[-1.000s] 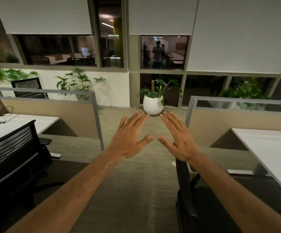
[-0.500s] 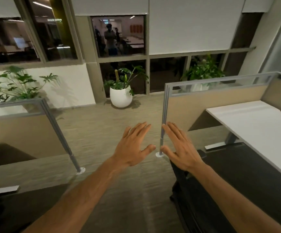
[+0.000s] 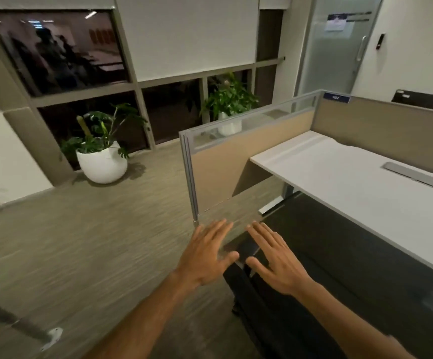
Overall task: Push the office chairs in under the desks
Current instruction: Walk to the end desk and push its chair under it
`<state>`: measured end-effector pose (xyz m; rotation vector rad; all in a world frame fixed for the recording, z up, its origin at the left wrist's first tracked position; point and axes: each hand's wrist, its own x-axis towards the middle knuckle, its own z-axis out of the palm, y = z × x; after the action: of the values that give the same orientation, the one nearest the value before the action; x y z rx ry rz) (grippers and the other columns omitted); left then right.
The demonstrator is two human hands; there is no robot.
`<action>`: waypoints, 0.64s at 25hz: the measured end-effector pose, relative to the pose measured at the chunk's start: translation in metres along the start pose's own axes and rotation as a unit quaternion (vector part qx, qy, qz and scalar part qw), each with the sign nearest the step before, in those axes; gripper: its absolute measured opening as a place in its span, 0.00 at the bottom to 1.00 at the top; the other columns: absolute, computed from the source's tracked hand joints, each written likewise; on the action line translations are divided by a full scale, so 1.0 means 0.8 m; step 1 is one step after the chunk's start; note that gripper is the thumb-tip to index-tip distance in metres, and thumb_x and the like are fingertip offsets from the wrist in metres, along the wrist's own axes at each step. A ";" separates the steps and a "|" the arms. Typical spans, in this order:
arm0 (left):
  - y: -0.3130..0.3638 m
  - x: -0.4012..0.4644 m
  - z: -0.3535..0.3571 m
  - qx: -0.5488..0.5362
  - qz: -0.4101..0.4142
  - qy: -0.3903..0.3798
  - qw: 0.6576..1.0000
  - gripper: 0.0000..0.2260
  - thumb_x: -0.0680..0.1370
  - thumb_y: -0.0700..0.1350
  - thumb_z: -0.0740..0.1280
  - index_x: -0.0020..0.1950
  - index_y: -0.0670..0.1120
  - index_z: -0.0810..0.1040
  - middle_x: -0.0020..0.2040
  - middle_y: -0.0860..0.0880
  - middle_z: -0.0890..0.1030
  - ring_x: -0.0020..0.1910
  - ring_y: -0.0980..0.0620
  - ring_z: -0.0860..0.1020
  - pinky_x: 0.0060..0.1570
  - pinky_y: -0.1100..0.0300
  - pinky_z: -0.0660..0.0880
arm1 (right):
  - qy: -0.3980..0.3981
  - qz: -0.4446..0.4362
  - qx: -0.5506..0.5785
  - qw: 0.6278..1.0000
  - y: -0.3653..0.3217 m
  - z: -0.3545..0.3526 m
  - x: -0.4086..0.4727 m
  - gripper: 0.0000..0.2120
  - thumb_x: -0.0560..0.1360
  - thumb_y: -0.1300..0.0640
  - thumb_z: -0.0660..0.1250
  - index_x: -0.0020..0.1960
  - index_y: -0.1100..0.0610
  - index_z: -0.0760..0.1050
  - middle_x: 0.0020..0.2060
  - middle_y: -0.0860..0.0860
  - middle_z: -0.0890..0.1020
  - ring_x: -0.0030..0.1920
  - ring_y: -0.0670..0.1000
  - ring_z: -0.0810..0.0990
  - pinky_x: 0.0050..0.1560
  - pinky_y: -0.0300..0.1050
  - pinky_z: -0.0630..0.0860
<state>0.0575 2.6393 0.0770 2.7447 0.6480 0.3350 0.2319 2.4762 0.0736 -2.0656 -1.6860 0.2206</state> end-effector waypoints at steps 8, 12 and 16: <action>-0.042 0.105 0.084 -0.022 0.174 -0.143 0.974 0.34 0.79 0.68 0.55 0.83 0.58 0.53 0.83 0.54 0.56 0.81 0.53 0.52 0.77 0.51 0.41 | 0.016 0.230 0.011 0.973 0.041 0.072 -0.038 0.35 0.80 0.29 0.49 0.81 0.37 0.40 0.82 0.40 0.43 0.81 0.43 0.39 0.80 0.52 0.42; -0.065 0.108 0.136 -0.030 0.228 -0.193 0.954 0.35 0.77 0.69 0.53 0.82 0.58 0.56 0.82 0.54 0.60 0.81 0.54 0.56 0.78 0.49 0.50 | 0.044 0.329 0.034 0.943 0.024 0.115 -0.073 0.35 0.80 0.29 0.51 0.80 0.34 0.39 0.81 0.38 0.43 0.81 0.42 0.39 0.79 0.51 0.43; -0.090 0.097 0.181 -0.020 0.261 -0.285 0.922 0.35 0.77 0.68 0.56 0.82 0.59 0.53 0.82 0.53 0.59 0.81 0.53 0.57 0.78 0.47 0.51 | 0.029 0.426 0.047 0.903 -0.003 0.156 -0.108 0.35 0.81 0.32 0.54 0.81 0.37 0.42 0.82 0.42 0.45 0.81 0.47 0.43 0.80 0.57 0.46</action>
<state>0.1387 2.7026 -0.0699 2.7238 -0.2444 -0.3393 0.1595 2.4250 -0.0492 -2.5645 -0.6141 0.4898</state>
